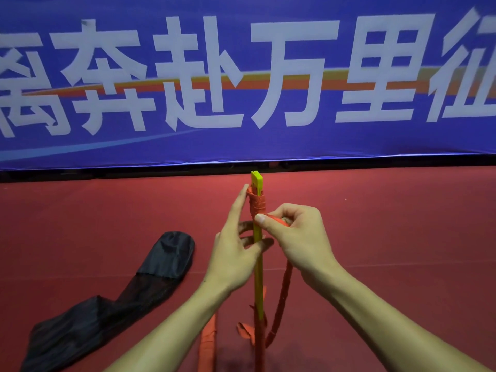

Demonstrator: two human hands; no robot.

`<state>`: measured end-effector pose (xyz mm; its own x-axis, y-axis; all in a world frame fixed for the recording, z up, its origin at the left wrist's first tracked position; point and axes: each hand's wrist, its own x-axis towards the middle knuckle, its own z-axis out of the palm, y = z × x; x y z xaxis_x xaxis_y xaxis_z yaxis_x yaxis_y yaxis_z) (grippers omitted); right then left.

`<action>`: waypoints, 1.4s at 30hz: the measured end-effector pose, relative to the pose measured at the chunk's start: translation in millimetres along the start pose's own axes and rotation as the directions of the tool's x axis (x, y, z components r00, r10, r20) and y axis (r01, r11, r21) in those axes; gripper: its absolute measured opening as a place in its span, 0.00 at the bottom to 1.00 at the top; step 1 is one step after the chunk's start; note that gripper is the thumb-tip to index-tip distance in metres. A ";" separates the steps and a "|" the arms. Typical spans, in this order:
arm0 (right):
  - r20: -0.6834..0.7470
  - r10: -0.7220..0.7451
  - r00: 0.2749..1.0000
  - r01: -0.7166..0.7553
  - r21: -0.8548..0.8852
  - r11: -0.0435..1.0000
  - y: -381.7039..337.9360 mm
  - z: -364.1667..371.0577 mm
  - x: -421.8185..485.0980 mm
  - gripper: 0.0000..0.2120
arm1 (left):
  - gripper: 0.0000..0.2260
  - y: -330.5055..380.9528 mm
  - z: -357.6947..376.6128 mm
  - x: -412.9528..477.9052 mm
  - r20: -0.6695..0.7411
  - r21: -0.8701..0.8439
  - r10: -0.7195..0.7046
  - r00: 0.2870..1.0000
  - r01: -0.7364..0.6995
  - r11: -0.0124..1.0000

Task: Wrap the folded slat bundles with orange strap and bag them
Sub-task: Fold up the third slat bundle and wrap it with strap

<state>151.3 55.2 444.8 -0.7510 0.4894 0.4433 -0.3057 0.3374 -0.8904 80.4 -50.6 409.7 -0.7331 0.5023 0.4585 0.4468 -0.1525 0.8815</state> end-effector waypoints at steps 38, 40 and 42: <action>0.285 -0.018 0.958 0.039 -0.066 0.997 4.6 -29.0 11.7 0.10 | 0.14 2.7 -5.4 -2.6 -0.044 -0.379 -0.182 0.982 0.152 0.913; 0.320 0.020 0.947 -0.017 -0.012 1.000 4.1 -29.8 11.2 0.12 | 0.14 2.3 -6.6 -2.6 -0.048 -0.387 -0.194 0.980 0.161 0.908; 0.367 0.072 0.928 -0.089 0.030 0.996 3.2 -29.6 10.4 0.14 | 0.14 2.7 -8.0 -2.1 -0.054 -0.396 -0.206 0.977 0.168 0.903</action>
<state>159.7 85.2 449.6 -0.9332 0.1832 0.3091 -0.2552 0.2679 -0.9290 79.1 -58.9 412.0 -0.8358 0.4765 0.2729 0.0768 -0.3907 0.9173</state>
